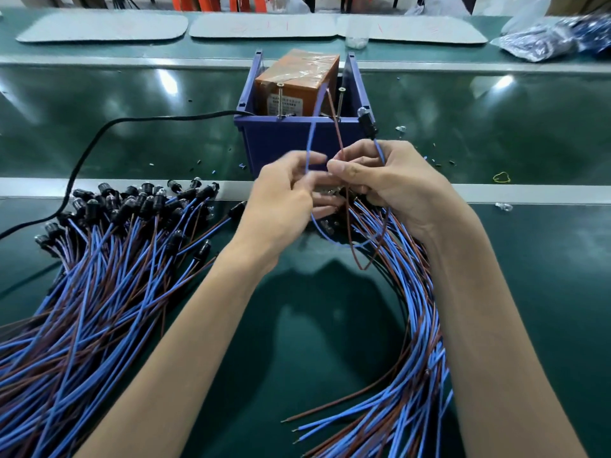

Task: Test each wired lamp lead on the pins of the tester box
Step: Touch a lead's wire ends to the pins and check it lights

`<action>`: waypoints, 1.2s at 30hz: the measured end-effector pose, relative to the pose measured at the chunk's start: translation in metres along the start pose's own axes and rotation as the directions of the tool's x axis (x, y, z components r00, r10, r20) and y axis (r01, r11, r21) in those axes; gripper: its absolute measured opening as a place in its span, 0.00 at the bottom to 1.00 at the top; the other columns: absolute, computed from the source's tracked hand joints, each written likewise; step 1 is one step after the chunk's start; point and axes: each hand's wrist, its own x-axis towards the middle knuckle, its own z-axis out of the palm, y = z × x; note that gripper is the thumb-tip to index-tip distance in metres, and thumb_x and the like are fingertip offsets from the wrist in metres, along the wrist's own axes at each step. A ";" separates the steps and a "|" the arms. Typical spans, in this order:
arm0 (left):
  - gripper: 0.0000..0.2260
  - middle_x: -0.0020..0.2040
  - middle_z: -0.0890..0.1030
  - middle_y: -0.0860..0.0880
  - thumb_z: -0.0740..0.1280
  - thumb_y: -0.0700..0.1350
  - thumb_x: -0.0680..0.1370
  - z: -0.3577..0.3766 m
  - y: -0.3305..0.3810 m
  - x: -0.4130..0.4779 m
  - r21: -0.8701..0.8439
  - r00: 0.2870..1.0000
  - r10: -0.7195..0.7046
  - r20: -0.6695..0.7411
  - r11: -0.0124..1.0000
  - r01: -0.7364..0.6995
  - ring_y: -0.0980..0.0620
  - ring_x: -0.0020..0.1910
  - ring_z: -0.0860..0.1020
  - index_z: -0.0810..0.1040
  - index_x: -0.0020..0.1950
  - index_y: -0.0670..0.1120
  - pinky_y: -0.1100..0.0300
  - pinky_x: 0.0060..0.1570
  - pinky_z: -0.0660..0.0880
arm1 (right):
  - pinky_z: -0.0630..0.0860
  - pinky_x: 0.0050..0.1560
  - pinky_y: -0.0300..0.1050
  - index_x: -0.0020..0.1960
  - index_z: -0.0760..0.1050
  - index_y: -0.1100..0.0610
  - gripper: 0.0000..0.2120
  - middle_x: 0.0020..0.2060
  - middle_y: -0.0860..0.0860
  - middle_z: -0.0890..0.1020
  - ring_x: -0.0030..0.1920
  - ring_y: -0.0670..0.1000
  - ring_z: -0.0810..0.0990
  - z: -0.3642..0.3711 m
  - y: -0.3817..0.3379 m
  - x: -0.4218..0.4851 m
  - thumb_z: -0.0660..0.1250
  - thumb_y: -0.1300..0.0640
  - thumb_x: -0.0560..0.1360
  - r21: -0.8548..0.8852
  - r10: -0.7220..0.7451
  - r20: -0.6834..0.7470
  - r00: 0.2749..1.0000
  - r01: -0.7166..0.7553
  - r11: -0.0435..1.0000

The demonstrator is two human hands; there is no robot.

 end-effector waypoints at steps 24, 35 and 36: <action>0.15 0.49 0.80 0.49 0.57 0.33 0.81 -0.027 -0.005 0.017 0.029 0.898 0.152 -0.412 0.988 -0.154 0.55 0.31 0.83 0.72 0.67 0.41 0.65 0.37 0.78 | 0.55 0.20 0.34 0.48 0.74 0.56 0.11 0.19 0.47 0.65 0.19 0.43 0.59 -0.004 0.003 0.018 0.54 0.64 0.80 0.145 0.060 -0.408 0.911 -0.001 0.989; 0.15 0.50 0.78 0.51 0.54 0.31 0.80 -0.028 -0.011 0.020 0.066 0.915 0.131 -0.382 0.991 -0.114 0.57 0.31 0.82 0.74 0.61 0.44 0.68 0.34 0.76 | 0.54 0.20 0.33 0.42 0.77 0.54 0.13 0.22 0.45 0.65 0.20 0.40 0.60 -0.002 0.010 0.019 0.57 0.63 0.80 0.085 0.094 -0.340 0.936 -0.069 0.994; 0.15 0.50 0.78 0.51 0.54 0.31 0.80 -0.028 -0.012 0.020 0.066 0.916 0.126 -0.381 0.992 -0.109 0.57 0.31 0.82 0.74 0.61 0.44 0.68 0.34 0.76 | 0.54 0.20 0.33 0.43 0.77 0.54 0.13 0.22 0.45 0.65 0.20 0.40 0.60 -0.002 0.010 0.020 0.57 0.63 0.80 0.080 0.093 -0.336 0.937 -0.070 0.994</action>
